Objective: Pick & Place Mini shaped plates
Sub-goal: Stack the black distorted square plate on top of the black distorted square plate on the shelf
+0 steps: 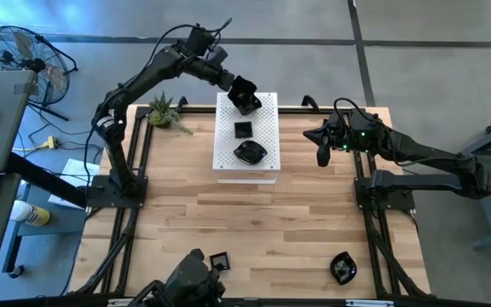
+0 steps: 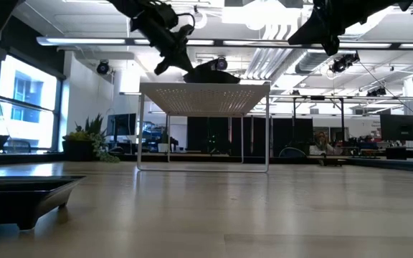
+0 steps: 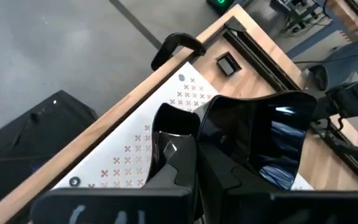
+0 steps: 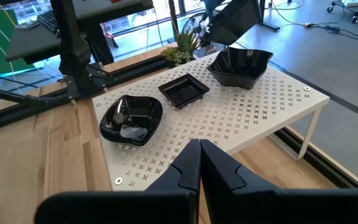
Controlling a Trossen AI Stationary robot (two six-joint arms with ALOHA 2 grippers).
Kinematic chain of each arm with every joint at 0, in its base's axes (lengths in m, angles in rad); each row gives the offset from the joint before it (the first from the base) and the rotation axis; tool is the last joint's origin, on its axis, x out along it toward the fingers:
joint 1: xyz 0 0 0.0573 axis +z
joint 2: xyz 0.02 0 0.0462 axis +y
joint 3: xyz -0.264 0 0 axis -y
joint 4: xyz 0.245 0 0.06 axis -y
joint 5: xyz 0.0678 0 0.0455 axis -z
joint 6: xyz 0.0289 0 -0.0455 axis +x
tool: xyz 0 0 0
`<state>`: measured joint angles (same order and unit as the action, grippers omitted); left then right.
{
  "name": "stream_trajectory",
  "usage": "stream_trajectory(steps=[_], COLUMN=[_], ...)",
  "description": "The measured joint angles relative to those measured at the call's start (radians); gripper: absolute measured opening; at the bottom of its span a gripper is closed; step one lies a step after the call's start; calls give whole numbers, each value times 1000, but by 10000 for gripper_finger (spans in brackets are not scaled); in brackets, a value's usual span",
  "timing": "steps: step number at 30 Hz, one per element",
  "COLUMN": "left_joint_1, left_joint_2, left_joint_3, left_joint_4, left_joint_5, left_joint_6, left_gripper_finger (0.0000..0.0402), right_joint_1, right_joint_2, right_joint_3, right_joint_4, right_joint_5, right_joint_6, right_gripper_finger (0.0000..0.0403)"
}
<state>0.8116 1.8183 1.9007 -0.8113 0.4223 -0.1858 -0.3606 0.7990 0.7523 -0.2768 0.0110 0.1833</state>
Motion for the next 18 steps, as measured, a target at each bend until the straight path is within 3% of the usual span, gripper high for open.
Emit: stream_trajectory(steps=[7, 18], left_joint_1=[-1, -16], left_joint_2=[0, 0], left_joint_3=[0, 0], left_joint_4=[2, 18], left_joint_5=[-95, -103], left_joint_6=[63, 280], left_gripper_finger=[0, 0], right_joint_1=[0, 0], right_joint_2=[0, 0], right_joint_3=[0, 0], right_joint_4=[0, 1], right_joint_5=[1, 6], right_joint_6=[0, 0], right_gripper_finger=[6, 4])
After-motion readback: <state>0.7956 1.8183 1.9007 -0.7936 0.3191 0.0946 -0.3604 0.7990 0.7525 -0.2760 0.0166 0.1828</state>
